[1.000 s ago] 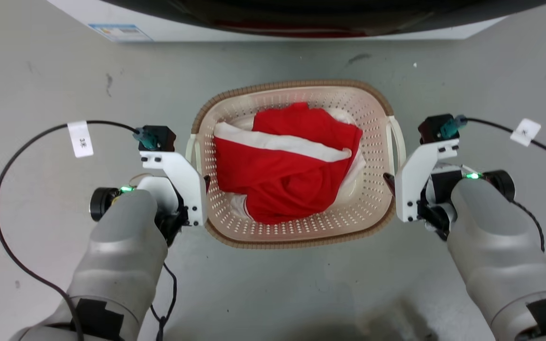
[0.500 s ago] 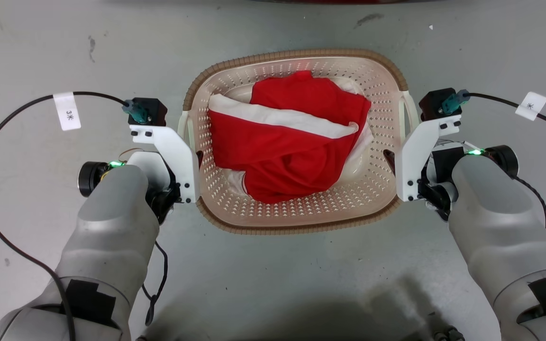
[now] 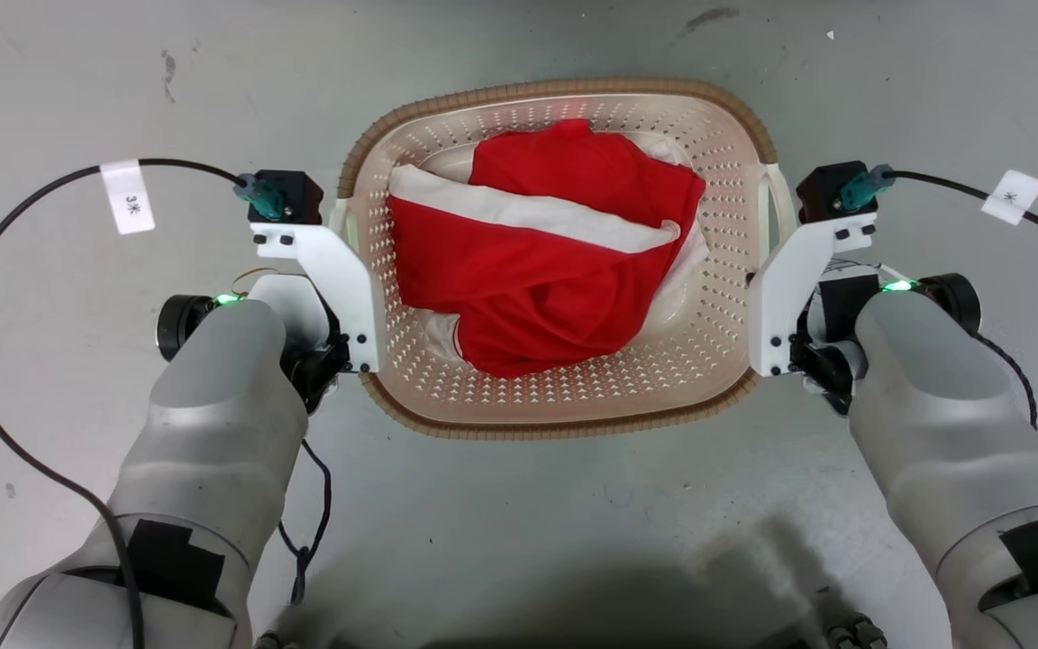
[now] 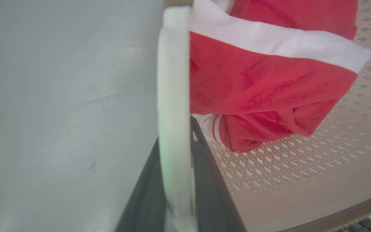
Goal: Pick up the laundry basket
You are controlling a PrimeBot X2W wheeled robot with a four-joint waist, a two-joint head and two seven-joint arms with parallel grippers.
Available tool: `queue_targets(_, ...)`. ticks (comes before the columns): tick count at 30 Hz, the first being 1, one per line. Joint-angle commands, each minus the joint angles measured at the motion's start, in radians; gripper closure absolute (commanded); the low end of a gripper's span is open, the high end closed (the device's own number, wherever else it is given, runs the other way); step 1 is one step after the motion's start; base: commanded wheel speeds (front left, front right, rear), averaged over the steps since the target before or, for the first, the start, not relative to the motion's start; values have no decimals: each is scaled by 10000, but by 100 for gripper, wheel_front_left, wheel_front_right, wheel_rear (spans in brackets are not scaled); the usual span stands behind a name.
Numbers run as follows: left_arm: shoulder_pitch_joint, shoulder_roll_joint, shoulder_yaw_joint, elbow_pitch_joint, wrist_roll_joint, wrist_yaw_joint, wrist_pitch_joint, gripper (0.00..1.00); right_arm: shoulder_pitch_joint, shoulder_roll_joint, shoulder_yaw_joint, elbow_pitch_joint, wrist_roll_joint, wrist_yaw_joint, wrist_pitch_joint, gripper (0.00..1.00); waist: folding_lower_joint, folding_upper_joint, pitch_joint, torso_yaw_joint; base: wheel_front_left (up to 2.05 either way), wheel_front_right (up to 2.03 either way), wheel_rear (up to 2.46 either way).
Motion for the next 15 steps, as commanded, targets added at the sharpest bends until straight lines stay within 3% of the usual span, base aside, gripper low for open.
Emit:
queue_targets(1,-62,136,-20,40,-26,28,-31,100,-125,-42,50,51,5,-5,-18,100,-1,0,-27,-8,0,0,0)
queue_targets(15,99,157,-236,118,-573,28,1121,100,-98,-36,858,106,669,-3,1078,100,-1,0,-777,52,0,0,0)
